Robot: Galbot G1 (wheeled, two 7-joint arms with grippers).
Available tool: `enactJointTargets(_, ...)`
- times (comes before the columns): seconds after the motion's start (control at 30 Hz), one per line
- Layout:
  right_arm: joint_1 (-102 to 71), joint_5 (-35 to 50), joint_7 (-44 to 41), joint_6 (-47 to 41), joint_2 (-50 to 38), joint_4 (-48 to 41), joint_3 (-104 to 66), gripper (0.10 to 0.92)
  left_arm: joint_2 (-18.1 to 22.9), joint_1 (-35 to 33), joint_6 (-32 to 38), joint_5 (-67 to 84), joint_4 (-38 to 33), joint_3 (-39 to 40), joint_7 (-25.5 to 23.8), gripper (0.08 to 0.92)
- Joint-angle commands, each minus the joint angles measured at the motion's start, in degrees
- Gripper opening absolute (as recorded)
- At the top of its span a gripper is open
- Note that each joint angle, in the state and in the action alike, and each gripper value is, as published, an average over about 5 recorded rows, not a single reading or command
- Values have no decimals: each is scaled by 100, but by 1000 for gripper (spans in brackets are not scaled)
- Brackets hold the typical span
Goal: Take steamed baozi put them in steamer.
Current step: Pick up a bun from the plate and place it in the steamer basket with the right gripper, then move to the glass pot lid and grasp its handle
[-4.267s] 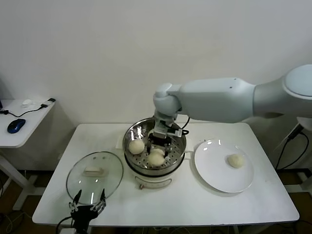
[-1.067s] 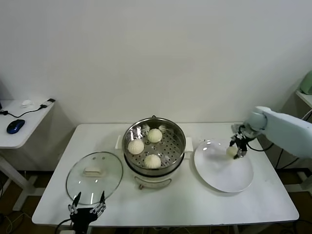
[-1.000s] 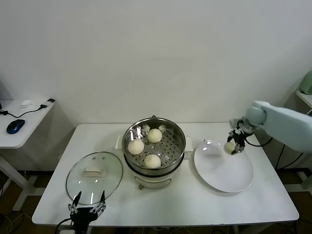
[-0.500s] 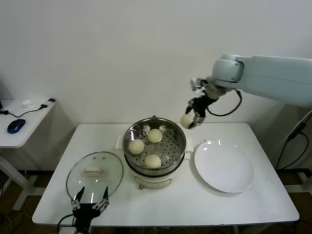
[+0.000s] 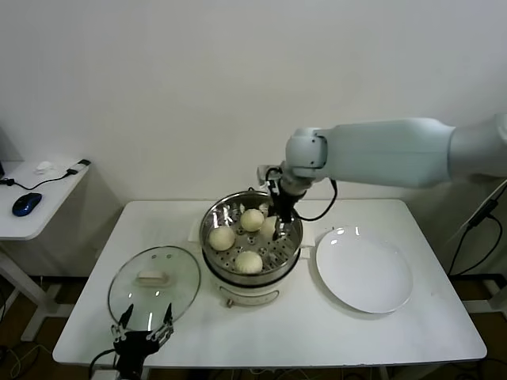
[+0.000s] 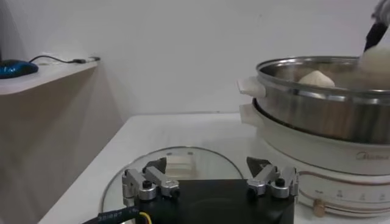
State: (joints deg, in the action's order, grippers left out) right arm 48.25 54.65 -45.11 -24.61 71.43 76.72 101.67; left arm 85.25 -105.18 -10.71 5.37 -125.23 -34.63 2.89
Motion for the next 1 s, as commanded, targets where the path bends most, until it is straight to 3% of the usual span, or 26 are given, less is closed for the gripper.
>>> enactJointTargets(0.03, -715, -348, 150, -138, 342, -438, 20, 670, 20, 5, -1, 14, 4, -5, 1, 823)
enactJointTargets(0.37, -802, -323, 201, 142, 306, -591, -146, 677, 37, 44, -3, 25, 60, -6, 11, 823)
enactJointTargets(0.57, -427, -242, -373, 695, 111, -587, -283, 796, 32, 37, 5, 41, 61, -22, 29, 823)
enactJointTargets(0.73, 12, 30, -908, 1097, -505, -491, -602, 822, 29, 17, -2, 43, 14, -24, 27, 823)
enactJointTargets(0.8, 31, 153, -634, 1102, -887, -474, -939, 822, 28, 11, -3, 43, -4, -22, 23, 823)
enactJointTargets(1.0, -1073, -191, 2027, 1109, -2221, -504, -2927, 823, 29, 26, 2, 82, -29, -6, 27, 823)
